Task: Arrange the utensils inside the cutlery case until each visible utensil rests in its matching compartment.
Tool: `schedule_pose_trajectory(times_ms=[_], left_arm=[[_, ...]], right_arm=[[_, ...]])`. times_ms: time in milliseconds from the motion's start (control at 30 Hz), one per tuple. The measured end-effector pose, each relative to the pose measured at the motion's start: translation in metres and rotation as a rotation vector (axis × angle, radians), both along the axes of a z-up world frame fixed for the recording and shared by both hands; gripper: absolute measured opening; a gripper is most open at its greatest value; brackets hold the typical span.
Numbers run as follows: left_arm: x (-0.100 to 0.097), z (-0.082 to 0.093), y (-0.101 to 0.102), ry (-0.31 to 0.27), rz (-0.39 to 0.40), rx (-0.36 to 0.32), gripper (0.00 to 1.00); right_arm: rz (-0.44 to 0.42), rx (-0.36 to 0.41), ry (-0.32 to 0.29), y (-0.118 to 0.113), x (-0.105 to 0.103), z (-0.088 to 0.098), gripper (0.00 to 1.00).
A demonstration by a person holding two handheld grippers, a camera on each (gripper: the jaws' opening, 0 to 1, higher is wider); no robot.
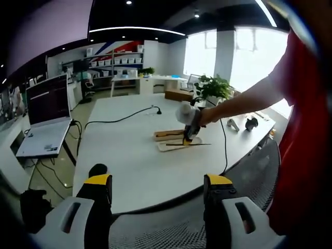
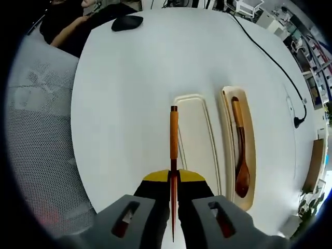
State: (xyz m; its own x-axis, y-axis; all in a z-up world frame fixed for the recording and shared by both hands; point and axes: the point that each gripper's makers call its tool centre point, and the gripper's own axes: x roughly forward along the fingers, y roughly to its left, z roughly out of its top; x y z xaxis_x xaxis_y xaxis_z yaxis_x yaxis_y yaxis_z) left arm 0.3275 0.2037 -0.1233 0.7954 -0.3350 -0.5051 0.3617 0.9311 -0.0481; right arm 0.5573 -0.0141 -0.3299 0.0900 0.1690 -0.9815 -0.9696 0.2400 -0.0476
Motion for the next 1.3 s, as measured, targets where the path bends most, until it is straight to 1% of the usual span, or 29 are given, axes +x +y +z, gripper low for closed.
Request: schedule_pose_trajectory(times_ms=[167,300,333,500,633,667,833,900,1000,1067,1233,1300], left_arm=[[0.000,0.000,0.001,0.001,-0.003,0.001,0.74],[0.001,0.002,0.000,0.001,-0.014,0.010,0.74],[0.002,0.002,0.000,0.001,-0.015,0.007,0.74],[0.004,0.005,-0.002,-0.005,-0.025,0.006,0.74],[0.005,0.004,-0.003,-0.003,-0.031,0.009,0.74],[0.005,0.004,-0.003,-0.002,-0.031,0.006,0.74],[0.007,0.007,-0.005,-0.008,-0.040,0.011,0.74],[0.008,0.009,-0.006,-0.011,-0.043,0.015,0.74],[0.009,0.011,-0.006,-0.013,-0.049,0.021,0.74],[0.009,0.011,-0.005,-0.012,-0.050,0.024,0.74],[0.007,0.010,-0.001,-0.013,-0.037,0.021,0.74],[0.006,0.007,-0.001,-0.004,-0.032,0.017,0.74]], right_arm=[[-0.001,0.005,-0.007,-0.002,0.002,0.007,0.01],[-0.006,0.009,-0.007,-0.003,0.000,0.014,0.01],[-0.008,0.015,-0.009,-0.004,-0.003,0.019,0.01],[-0.002,0.012,-0.007,-0.008,-0.005,0.021,0.01],[0.006,0.017,-0.013,-0.011,-0.001,0.032,0.01],[0.006,0.019,-0.016,-0.012,-0.001,0.037,0.01],[0.007,0.023,-0.023,-0.015,0.002,0.047,0.01],[0.002,0.029,-0.022,-0.015,0.004,0.049,0.01],[-0.007,0.036,-0.016,-0.016,0.008,0.047,0.01],[-0.005,0.034,-0.013,-0.017,0.007,0.046,0.01],[0.025,0.018,-0.027,-0.019,0.008,0.046,0.01],[0.029,0.021,-0.020,-0.018,0.006,0.047,0.01]])
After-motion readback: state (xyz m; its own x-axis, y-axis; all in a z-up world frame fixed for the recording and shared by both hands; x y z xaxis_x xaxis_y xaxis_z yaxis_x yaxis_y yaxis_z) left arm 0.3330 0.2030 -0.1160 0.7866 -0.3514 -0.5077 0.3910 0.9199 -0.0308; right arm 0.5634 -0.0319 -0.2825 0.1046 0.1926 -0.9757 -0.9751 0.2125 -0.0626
